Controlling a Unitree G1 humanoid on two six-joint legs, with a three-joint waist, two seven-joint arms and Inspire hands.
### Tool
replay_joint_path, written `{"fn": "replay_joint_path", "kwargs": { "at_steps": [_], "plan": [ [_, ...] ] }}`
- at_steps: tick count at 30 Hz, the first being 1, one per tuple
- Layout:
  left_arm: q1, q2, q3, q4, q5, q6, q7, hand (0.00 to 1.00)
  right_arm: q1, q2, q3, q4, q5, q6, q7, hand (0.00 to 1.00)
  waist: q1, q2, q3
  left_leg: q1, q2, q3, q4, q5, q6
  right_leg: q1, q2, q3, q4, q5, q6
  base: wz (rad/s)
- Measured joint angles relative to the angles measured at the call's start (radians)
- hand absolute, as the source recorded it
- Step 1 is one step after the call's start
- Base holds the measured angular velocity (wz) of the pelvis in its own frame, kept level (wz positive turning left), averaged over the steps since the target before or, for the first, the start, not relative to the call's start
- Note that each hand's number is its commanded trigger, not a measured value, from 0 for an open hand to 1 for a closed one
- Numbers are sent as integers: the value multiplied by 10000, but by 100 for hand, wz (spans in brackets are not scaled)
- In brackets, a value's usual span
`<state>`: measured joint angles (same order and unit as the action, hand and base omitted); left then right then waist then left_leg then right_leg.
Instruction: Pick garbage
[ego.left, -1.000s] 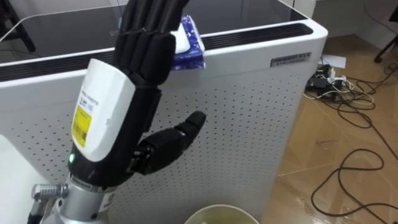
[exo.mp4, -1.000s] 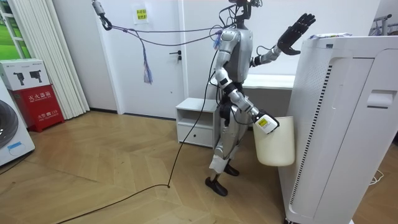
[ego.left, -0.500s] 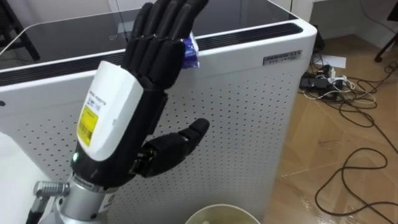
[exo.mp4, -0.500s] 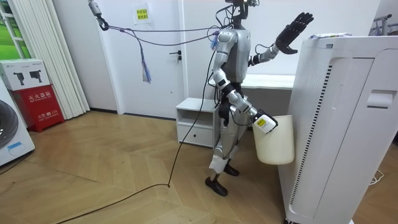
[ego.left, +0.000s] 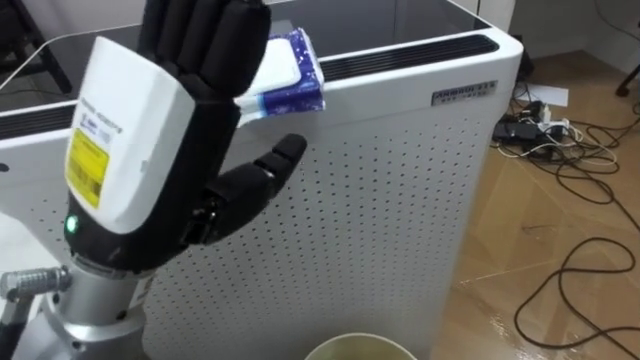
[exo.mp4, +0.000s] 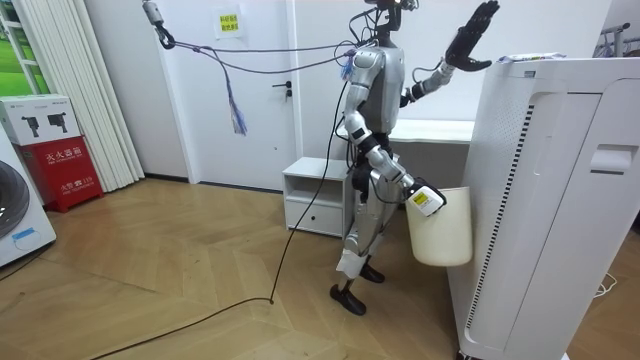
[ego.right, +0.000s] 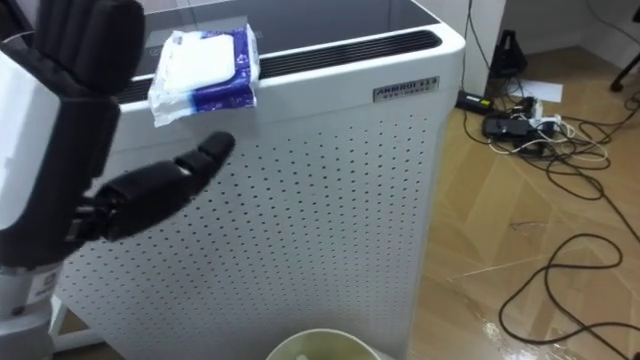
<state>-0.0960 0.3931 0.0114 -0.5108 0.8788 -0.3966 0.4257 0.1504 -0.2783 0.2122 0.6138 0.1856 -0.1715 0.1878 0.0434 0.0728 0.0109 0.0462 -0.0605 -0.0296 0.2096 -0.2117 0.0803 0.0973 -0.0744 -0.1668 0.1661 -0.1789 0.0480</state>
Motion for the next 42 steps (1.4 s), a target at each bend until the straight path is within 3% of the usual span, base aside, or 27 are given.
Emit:
{"fn": "replay_joint_path", "kwargs": {
  "at_steps": [10, 14, 20, 25, 29, 32, 42],
  "plan": [
    [0, 1, 112, -111, 196, 411, 231, 0, 470, -3, 5, 0, -4, 213, 215, 100, 410, -17, -17, 193, 1, -1, 13, 2, -1, 203, -6, -12, 4, 0, 0, 0],
    [1, 84, 98, -98, 183, 670, 207, 0, 483, 6, 4, 1, -3, 415, 347, 100, 391, -5, -25, 177, 0, -1, 21, 8, -11, 209, -5, -32, 23, 0, -1, 0],
    [1, 197, -9, 18, 175, 1182, -266, 0, 479, -8, -5, -2, -40, 781, 338, 100, 301, 123, -105, 224, -7, -13, -28, 29, -9, 223, -11, -8, 9, 0, -1, 1],
    [1, 200, -283, 373, 159, 1593, -982, 0, 444, -6, -4, -52, -34, 781, 337, 100, 162, 109, -79, 278, -1, 16, -57, 34, -10, 250, -16, 13, 7, 0, 0, -1],
    [1, 202, -551, 421, 153, 1954, -1424, 0, 439, -1, -3, -53, -26, 781, 337, 100, 106, 37, 11, 289, -1, 27, -60, 44, -17, 266, -15, -2, 9, 0, -1, 0],
    [1, 203, -707, 426, 155, 1966, -1768, 0, 439, -1, -3, -51, -26, 781, 337, 100, 95, -11, 47, 279, 3, 26, -71, 46, -19, 248, -5, -14, 16, 1, -2, 0],
    [1, 214, -716, 427, 152, 2170, -2434, 0, 420, -21, -3, -53, -28, 793, 331, 100, 68, 7, 31, 30, 5, 45, -65, 47, -18, -15, -13, 32, 12, 1, -1, 0]
  ]
}}
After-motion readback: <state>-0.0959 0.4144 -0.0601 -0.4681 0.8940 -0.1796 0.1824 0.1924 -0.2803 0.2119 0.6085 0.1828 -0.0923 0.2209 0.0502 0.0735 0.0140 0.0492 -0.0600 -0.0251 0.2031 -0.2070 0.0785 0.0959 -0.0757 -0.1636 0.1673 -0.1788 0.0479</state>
